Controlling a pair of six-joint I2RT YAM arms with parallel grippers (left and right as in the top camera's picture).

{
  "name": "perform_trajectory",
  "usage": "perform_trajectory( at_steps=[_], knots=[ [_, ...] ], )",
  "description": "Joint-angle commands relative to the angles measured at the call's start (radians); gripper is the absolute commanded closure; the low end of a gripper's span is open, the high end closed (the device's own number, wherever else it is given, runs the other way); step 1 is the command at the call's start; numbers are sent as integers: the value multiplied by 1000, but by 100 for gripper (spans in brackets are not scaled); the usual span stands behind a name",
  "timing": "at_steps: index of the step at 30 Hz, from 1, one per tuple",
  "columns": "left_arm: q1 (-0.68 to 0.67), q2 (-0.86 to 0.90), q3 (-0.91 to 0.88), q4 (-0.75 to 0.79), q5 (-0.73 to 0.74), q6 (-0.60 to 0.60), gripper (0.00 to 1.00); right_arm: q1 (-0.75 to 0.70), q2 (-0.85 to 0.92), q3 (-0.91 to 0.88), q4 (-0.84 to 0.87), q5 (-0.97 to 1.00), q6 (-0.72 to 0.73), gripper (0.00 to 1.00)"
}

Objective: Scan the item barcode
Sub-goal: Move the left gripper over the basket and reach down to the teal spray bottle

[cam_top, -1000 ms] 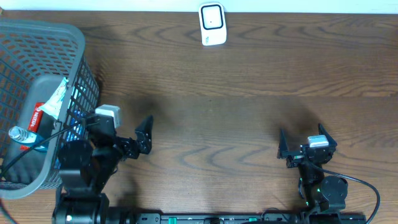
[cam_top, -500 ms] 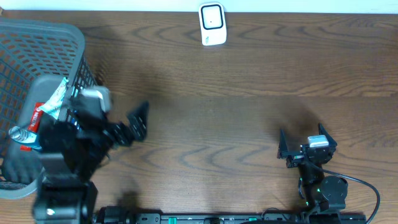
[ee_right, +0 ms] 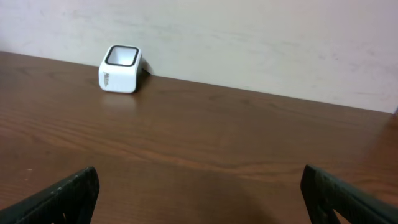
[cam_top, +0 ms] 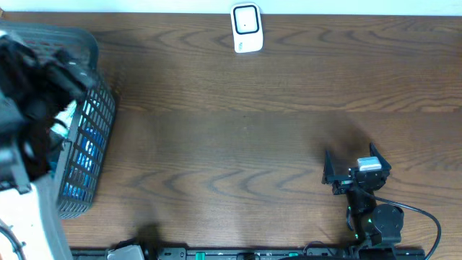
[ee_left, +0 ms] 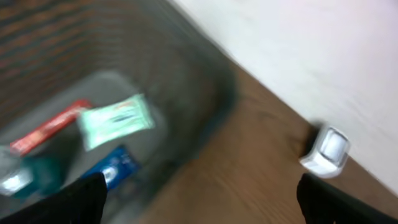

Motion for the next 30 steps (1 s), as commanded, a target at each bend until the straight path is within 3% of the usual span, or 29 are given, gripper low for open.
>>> perform_trajectory(
  at_steps=[1, 13, 20, 30],
  knots=[
    [109, 43, 37, -58, -47, -63, 2, 8, -5, -2, -4, 6, -14, 1],
    [512, 71, 26, -238, -34, -90, 2, 8, -5, -2, -4, 6, -14, 1],
    [524, 72, -40, -230, -35, -97, 2, 8, -5, -2, -4, 6, -14, 1],
    [524, 77, -246, -105, -63, -101, 2, 8, -5, -2, -4, 6, -14, 1]
  ],
)
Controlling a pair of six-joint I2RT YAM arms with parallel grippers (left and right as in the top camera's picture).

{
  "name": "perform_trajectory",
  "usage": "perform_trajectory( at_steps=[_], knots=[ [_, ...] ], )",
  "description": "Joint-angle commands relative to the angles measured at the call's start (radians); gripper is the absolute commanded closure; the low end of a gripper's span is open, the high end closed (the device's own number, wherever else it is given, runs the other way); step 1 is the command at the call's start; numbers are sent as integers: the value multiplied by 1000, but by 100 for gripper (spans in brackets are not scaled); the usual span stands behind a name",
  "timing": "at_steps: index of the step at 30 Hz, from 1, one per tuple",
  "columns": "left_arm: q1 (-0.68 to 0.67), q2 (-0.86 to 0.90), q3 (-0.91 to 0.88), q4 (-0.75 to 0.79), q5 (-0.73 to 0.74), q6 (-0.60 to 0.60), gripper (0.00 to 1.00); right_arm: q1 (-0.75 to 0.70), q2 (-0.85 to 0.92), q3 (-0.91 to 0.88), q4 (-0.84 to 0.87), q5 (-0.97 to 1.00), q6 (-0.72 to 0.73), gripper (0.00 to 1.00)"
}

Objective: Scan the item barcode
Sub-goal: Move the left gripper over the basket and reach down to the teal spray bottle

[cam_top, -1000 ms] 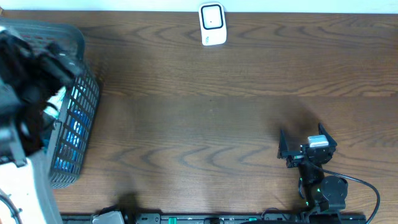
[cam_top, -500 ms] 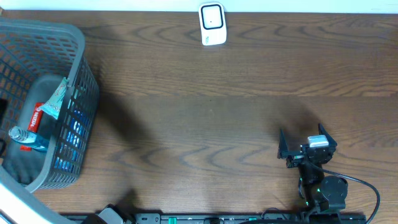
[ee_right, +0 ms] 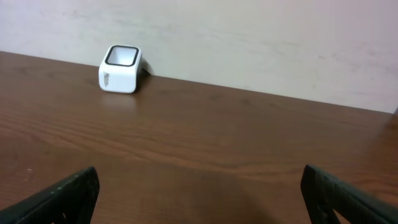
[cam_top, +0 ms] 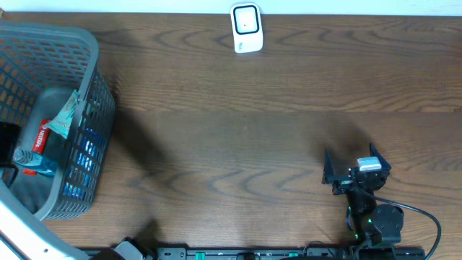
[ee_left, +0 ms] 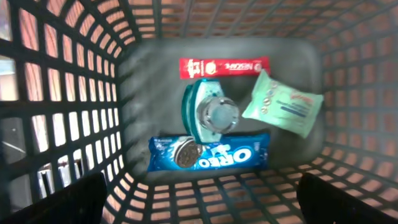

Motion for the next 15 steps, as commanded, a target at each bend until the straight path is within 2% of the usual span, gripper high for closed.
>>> perform_trajectory(
  at_steps=[1, 6, 15],
  knots=[
    [3, 3, -70, 40, -26, -9, 2, 8, -5, -2, -4, 6, -14, 1],
    [3, 32, -134, 85, -26, -9, 2, 8, -5, -2, -4, 6, -14, 1],
    [3, 146, -137, 127, -61, 4, 2, 8, -5, -2, -4, 6, -14, 1]
  ],
)
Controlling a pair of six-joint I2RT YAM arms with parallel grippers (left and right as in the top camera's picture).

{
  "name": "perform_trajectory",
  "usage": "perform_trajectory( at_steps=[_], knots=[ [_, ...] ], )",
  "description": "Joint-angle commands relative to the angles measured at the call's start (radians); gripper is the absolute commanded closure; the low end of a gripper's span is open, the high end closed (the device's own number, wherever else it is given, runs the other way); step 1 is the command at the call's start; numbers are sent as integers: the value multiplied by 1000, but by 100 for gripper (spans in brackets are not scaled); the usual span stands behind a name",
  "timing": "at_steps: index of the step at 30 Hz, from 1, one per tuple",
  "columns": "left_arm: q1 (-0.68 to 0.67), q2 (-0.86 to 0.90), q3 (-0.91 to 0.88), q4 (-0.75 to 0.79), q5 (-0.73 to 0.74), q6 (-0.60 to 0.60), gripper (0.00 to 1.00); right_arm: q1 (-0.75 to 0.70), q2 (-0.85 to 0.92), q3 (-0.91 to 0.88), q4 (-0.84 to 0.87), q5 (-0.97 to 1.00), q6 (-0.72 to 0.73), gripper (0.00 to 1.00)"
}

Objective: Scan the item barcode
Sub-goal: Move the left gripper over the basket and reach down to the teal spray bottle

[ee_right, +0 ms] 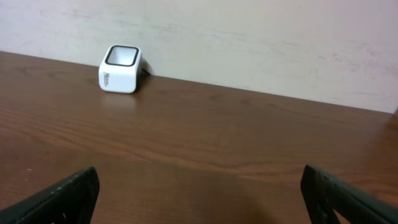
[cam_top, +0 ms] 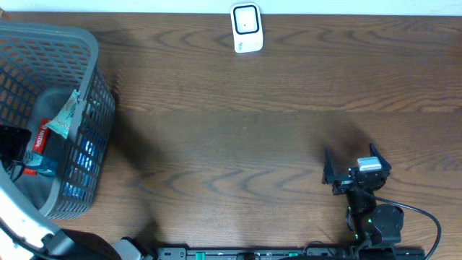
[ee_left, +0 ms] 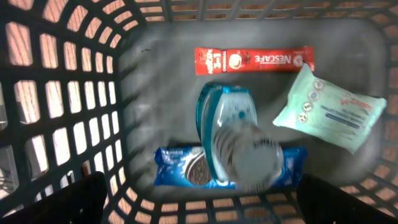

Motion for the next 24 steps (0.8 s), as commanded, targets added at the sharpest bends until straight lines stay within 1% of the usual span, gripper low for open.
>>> perform_trajectory(
  at_steps=[1, 7, 16, 20, 21, 24],
  knots=[
    [3, 48, -3, 21, -26, 6, 2, 8, -5, -2, -4, 6, -14, 1],
    [3, 126, -3, 60, 38, 33, 2, 8, -5, -2, -4, 6, -14, 1],
    [2, 219, -12, 66, 48, 33, 2, 8, -5, -2, -4, 6, -14, 1],
    [2, 266, -15, 68, 99, 47, 1, 8, -5, -2, -4, 6, -14, 1],
    [2, 275, -15, 67, 107, 52, 3, 8, -5, -2, -4, 6, -14, 1],
    [2, 291, -15, 56, 114, 55, 25, 8, -5, -2, -4, 6, -14, 1]
  ],
)
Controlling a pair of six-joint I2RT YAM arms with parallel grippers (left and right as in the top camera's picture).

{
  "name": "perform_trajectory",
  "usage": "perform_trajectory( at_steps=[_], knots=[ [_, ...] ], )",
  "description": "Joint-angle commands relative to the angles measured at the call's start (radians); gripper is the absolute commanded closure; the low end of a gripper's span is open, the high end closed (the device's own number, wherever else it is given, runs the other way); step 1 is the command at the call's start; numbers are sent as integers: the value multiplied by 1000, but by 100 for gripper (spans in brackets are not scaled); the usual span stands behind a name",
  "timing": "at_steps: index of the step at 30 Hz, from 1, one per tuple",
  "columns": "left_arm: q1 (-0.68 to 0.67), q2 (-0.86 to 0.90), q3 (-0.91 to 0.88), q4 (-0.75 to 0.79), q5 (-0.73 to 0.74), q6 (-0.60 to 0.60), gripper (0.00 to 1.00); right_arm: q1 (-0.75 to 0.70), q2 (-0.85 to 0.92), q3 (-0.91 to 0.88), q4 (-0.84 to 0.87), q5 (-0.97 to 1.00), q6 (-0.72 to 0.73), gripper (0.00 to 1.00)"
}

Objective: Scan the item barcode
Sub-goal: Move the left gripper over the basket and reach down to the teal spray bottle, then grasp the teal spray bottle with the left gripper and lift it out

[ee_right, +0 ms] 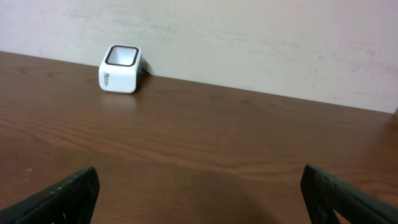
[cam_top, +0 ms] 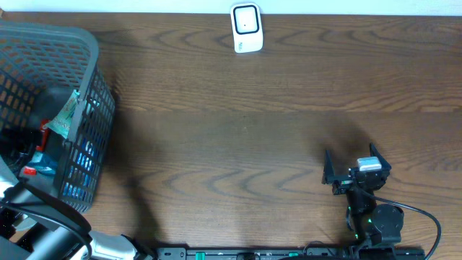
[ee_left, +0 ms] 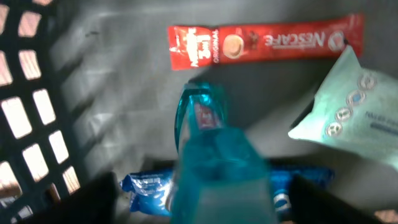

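A teal-blue bottle (ee_left: 214,155) stands in the grey mesh basket (cam_top: 97,108) at the table's left end, close under the left wrist camera. My left gripper (ee_left: 205,202) is down inside the basket, open, with one finger on each side of the bottle and a gap to both. Under the bottle lies a blue Oreo pack (ee_left: 146,186). The white barcode scanner (cam_top: 246,27) stands at the far edge, also seen in the right wrist view (ee_right: 120,68). My right gripper (cam_top: 350,173) rests open near the front right with nothing between its fingers.
A red Nescafe sachet (ee_left: 261,40) and a mint-green wipes packet (ee_left: 348,115) lie on the basket floor beside the bottle. The basket walls (ee_left: 31,118) close in on the left gripper. Brown wood table (cam_top: 245,144) stretches between basket and scanner.
My left gripper has dropped lower into the basket. The bottle now fills the space between its fingers and looks much larger. The right arm has not moved.
At first my left gripper was beside the basket, seeing it at a slant with the scanner behind. Then it looked straight down into the basket from above. It came lower over the bottle, and now straddles it, open. The right arm stayed still throughout.
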Motion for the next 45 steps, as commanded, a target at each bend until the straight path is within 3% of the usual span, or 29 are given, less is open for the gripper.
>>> perform_trajectory(
  at_steps=[1, 3, 11, 16, 26, 45],
  knots=[
    [2, 31, -10, -17, 32, 21, 32, 8, -5, -2, -4, 6, -14, 1],
    [2, 29, -10, -18, 32, 21, 44, 8, -5, -2, -4, 6, -14, 1],
    [2, 2, -6, -24, 48, 21, 62, 8, -5, -2, -4, 6, -14, 1],
    [2, -39, 11, -23, 74, 21, 79, 8, -5, -2, -4, 6, -14, 1],
    [2, -201, 21, -2, 114, 17, 80, 8, -5, -2, -4, 6, -14, 1],
    [2, -518, 21, 98, 529, 8, 79, 8, -5, -2, -4, 6, -14, 1]
  ],
)
